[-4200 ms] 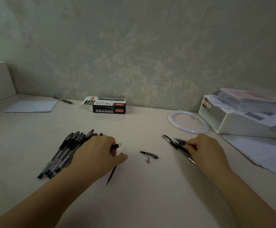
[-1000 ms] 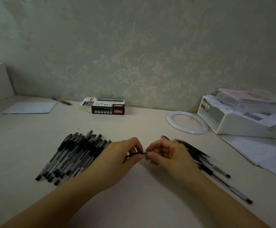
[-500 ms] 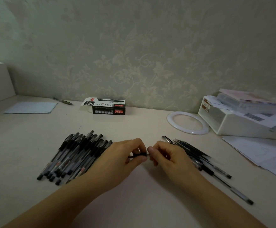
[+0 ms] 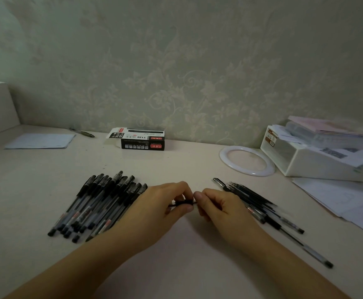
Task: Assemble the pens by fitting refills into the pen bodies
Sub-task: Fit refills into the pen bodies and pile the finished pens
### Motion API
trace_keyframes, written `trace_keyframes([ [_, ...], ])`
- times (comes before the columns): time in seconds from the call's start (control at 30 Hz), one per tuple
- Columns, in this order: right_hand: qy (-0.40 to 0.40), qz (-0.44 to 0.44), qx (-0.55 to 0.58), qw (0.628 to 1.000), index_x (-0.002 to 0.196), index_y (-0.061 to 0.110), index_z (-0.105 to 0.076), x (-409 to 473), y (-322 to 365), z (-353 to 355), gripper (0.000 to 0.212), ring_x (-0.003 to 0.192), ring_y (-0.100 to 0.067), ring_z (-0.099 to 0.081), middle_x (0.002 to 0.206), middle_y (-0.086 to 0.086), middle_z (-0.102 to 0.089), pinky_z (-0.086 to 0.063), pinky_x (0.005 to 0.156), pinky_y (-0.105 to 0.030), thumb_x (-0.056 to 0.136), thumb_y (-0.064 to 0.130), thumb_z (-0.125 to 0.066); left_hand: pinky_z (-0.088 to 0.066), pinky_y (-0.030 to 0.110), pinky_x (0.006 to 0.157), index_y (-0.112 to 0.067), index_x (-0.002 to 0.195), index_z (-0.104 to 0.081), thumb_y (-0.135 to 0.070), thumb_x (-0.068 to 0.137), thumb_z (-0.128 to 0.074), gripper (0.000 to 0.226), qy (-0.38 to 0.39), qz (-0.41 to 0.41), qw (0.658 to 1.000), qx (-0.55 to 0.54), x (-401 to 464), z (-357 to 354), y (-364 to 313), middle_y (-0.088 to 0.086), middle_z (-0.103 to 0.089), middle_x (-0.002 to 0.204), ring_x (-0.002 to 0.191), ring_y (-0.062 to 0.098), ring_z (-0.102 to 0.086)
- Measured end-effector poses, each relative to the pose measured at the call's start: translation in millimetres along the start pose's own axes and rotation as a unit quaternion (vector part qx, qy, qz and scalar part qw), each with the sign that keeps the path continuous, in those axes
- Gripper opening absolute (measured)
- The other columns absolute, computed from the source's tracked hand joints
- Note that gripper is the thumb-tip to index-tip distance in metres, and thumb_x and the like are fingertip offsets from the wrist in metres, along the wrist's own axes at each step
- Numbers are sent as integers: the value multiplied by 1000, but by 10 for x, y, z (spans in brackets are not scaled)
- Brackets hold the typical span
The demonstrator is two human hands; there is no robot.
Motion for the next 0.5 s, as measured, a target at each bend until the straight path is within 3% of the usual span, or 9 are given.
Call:
trace_keyframes([
  [0.17,9,-32,64,997,56,21,-48,37,2,-38,46,47,-2,-36,49,10,-44,-31,50,-13,97,40,-49,-45,27,59,-30,87,-59,-31,89,-64,6,-43,-28,997,61,16,113,-96,-15,-55,80,69,0,-48],
  [0.3,-58,-22,36,997,64,22,-63,10,-1,53,52,51,1,-48,55,11,-56,-36,54,-10,98,52,-36,-47,27,58,-30,89,-60,-32,89,-64,4,-63,-19,994,84,24,165,-107,-16,-54,80,67,3,-50],
  [0.4,-128,-17,-68,989,86,26,-70,32,-59,226,42,65,3,-53,74,12,-61,-36,61,-11,98,50,-38,-46,21,60,-32,91,-58,-32,90,-61,4,-81,24,993,82,25,212,15,-18,-55,81,68,3,-52],
  [0.5,-63,-2,-222,973,105,32,-67,64,-95,128,24,82,4,-46,98,16,-55,-35,73,-13,90,49,-59,-43,16,61,-34,92,-55,-31,92,-59,4,-72,67,992,85,15,203,170,-19,-55,84,69,3,-54],
])
Point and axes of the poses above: each hand's wrist, its own x-axis towards the middle knuckle, its own z-axis out of the back of the hand, y = z × x, the point moved 7 cm from there along x, towards the middle knuckle
